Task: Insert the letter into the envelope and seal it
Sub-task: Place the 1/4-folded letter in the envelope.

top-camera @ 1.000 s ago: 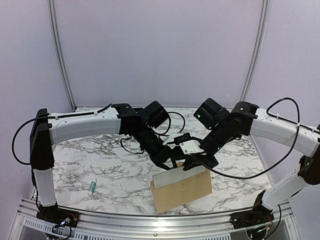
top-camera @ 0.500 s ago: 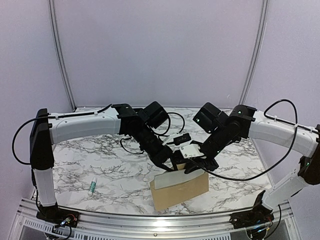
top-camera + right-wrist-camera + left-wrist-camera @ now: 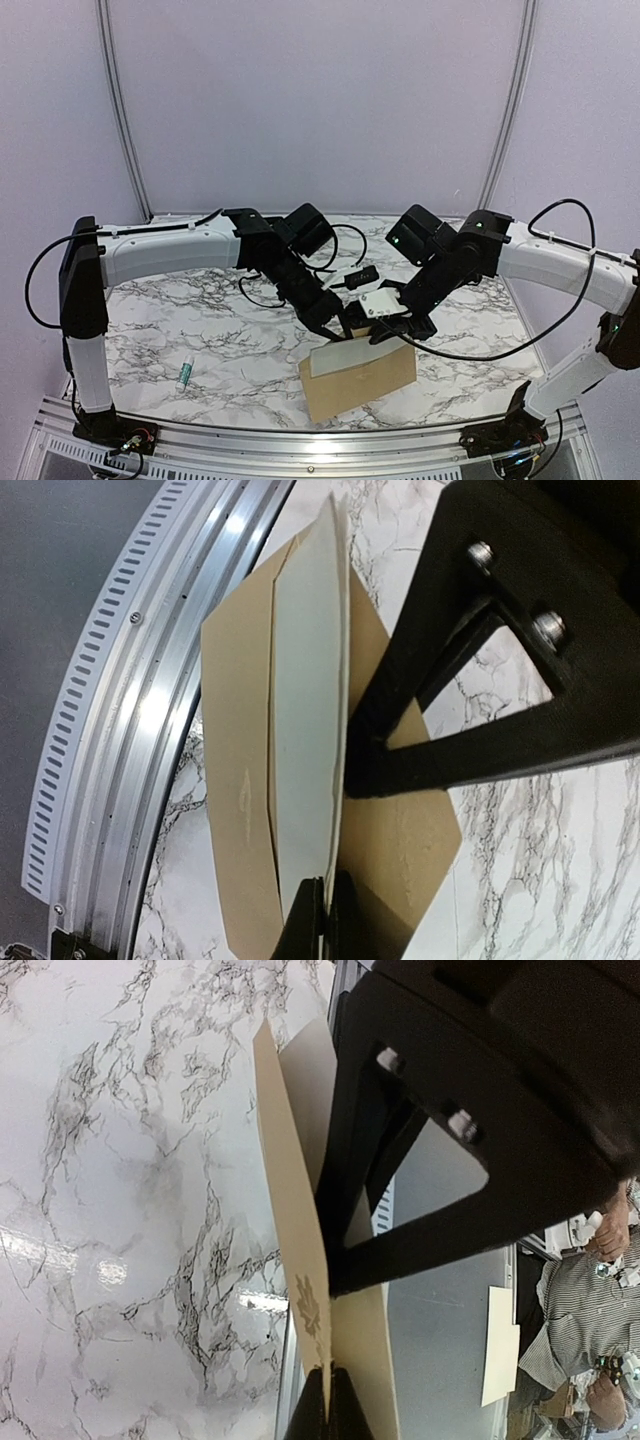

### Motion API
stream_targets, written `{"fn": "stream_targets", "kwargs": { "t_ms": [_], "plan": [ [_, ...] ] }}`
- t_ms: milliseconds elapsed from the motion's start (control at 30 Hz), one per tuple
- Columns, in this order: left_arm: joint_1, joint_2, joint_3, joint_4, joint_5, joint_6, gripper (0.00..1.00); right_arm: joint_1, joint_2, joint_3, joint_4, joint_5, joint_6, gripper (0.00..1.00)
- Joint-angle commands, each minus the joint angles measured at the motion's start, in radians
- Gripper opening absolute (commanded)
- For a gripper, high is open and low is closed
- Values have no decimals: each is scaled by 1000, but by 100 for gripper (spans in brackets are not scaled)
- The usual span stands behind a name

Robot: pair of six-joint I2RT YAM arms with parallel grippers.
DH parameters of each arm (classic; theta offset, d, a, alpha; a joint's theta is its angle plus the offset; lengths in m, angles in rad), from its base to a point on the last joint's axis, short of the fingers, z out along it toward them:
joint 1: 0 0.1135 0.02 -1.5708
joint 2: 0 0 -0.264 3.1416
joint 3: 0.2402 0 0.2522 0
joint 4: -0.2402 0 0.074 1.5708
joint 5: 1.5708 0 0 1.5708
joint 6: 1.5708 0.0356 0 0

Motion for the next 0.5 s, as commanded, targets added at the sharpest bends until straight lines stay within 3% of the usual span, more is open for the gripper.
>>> {"fn": "stream_targets", "kwargs": {
  "t_ms": [0,467],
  "plan": [
    [3,-47,-18,2,38,20,0,4,-2,2,-5,46,-11,0],
    [4,-31,-3,11,58,7,0,8,19,-26,11,38,-1,0]
  ]
}}
